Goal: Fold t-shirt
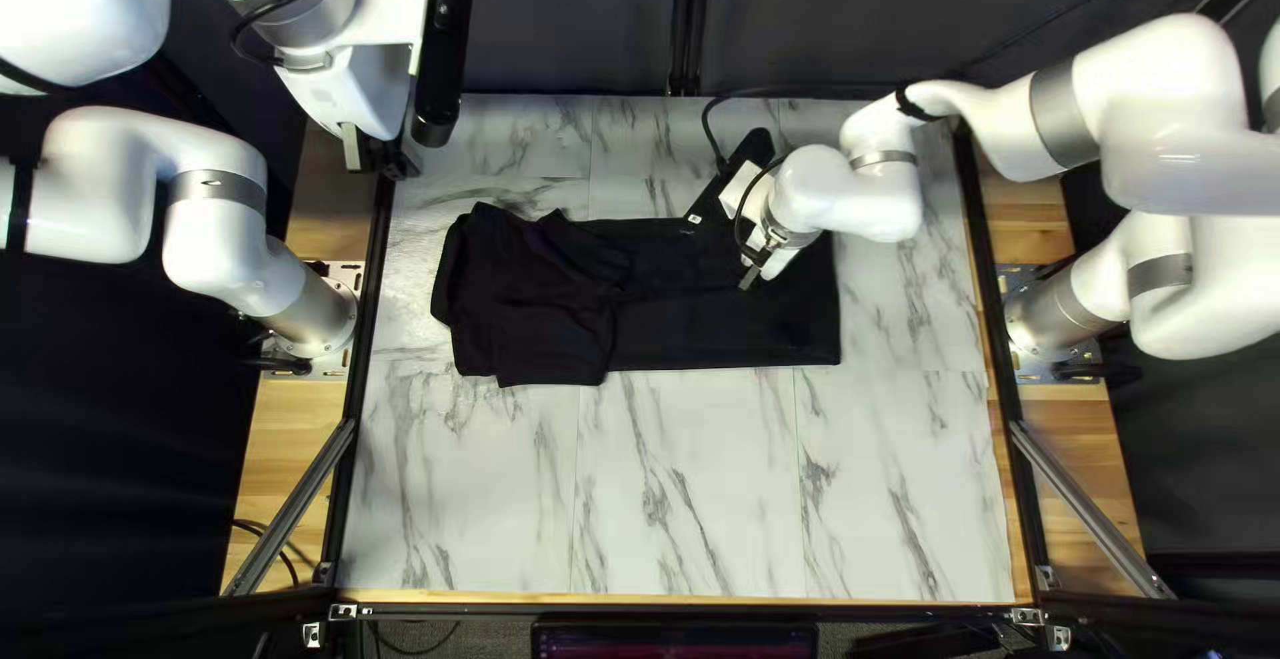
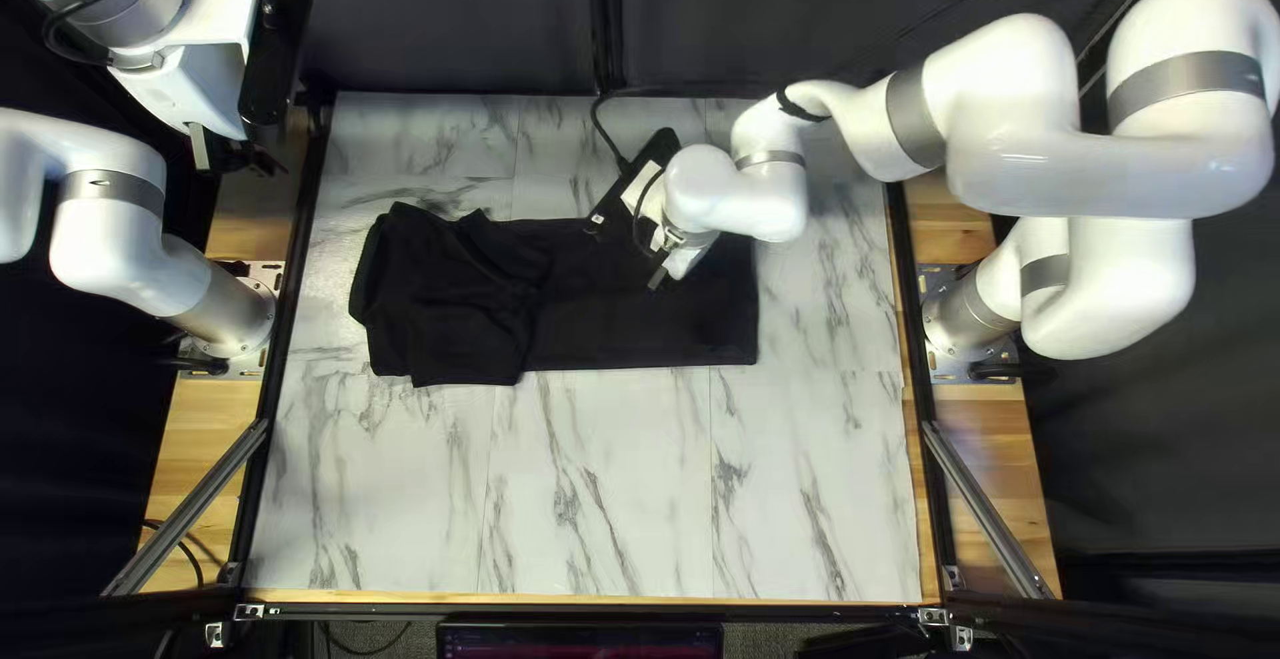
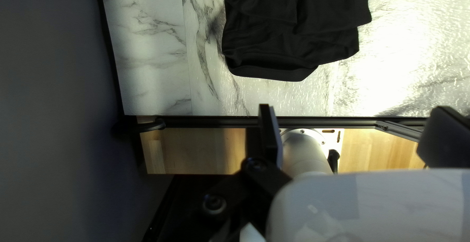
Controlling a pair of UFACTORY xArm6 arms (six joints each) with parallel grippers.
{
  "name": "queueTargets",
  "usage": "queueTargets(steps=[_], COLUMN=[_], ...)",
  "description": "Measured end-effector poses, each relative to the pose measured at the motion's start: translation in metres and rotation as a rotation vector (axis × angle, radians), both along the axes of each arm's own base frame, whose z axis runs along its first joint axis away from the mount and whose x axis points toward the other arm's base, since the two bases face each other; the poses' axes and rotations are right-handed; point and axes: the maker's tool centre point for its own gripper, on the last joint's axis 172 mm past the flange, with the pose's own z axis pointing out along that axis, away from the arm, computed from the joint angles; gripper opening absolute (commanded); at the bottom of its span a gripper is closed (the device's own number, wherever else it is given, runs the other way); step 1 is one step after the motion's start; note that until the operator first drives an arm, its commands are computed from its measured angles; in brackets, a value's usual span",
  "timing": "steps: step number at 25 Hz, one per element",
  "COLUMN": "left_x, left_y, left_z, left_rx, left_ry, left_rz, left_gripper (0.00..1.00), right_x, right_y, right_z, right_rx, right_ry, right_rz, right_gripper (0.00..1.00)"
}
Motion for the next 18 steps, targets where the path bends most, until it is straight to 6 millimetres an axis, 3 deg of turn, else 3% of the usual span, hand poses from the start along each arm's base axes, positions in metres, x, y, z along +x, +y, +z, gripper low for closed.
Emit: queueTargets(steps=[1,5,13,18], left_x=[0.0,0.0,0.0,0.0], left_y=[0.0,0.0,0.0,0.0], left_z=[0.0,0.0,0.0,0.0], left_rx=[0.0,0.0,0.0,0.0], left_ry=[0.0,0.0,0.0,0.0], left_rz=[0.0,0.0,0.0,0.0], left_gripper=[1.0,1.0,1.0,1.0], right_x=[-0.001,0.0,0.008,0.008], right_y=[-0.002,-0.007,-0.018,-0.017], right_z=[-0.002,-0.006,-0.012,-0.001], right_rx=[0.001,0.005,0.014,0.009], right_ry=[0.002,0.007,0.015,0.011], right_rz=[-0.002,-0.005,-0.007,-0.009], right_gripper=[0.46,0.03,0.0,0.0])
